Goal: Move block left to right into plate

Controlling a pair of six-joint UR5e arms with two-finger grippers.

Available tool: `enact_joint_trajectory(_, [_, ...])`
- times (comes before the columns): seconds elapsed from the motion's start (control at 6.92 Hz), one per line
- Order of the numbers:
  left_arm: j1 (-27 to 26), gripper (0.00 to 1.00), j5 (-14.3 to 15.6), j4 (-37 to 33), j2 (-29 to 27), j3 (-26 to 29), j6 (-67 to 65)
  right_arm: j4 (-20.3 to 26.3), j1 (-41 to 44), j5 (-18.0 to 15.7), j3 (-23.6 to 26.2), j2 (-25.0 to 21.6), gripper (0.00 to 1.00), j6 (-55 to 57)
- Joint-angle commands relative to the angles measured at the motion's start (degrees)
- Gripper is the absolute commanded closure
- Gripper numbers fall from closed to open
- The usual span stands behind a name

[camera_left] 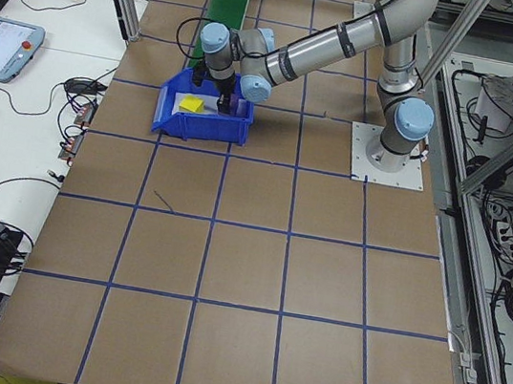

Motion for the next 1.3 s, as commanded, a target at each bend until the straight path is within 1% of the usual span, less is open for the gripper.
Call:
enact_joint_trajectory(0.0, [0.0, 0.78, 0.9, -0.8, 1.4, 3.3, 0.5, 0.0, 0.0, 0.0, 0.0, 0.0, 0.00, 0.0])
enact_joint_trajectory(0.14, [-0.1, 0.77, 2.6, -4.3, 3.3, 5.4, 0.4, 0.0, 0.0, 0.0, 0.0, 0.0, 0.00, 0.0])
enact_joint_trajectory(0.29, [-0.1, 0.77, 2.7, -9.2, 6.0, 8.7, -0.2, 0.0, 0.0, 0.0, 0.0, 0.0, 0.00, 0.0])
enact_joint_trajectory(0.43, [-1.1, 0.77, 3.3, -11.7, 7.8, 12.2, -2.3, 0.0, 0.0, 0.0, 0.0, 0.0, 0.00, 0.0])
enact_joint_trajectory(0.58, [-4.7, 0.77, 3.3, -12.0, 8.7, 13.9, -5.1, 0.0, 0.0, 0.0, 0.0, 0.0, 0.00, 0.0])
enact_joint_trajectory(0.72, [-9.7, 0.77, 4.5, -10.9, 8.7, 13.9, -6.1, 0.0, 0.0, 0.0, 0.0, 0.0, 0.00, 0.0])
enact_joint_trajectory(0.87, [-12.5, 0.77, 4.7, -7.7, 7.4, 13.7, -8.3, 0.0, 0.0, 0.0, 0.0, 0.0, 0.00, 0.0])
enact_joint_trajectory(1.01, [-14.2, 0.75, 4.1, -2.4, 4.3, 13.7, -10.9, -0.3, 0.1, 0.3, -0.2, -0.1, 0.00, 0.0])
enact_joint_trajectory(1.16, [-16.8, 0.73, 4.1, 3.8, 0.0, 14.0, -13.3, -0.6, 0.3, 0.5, -0.4, -0.1, 0.00, 0.2])
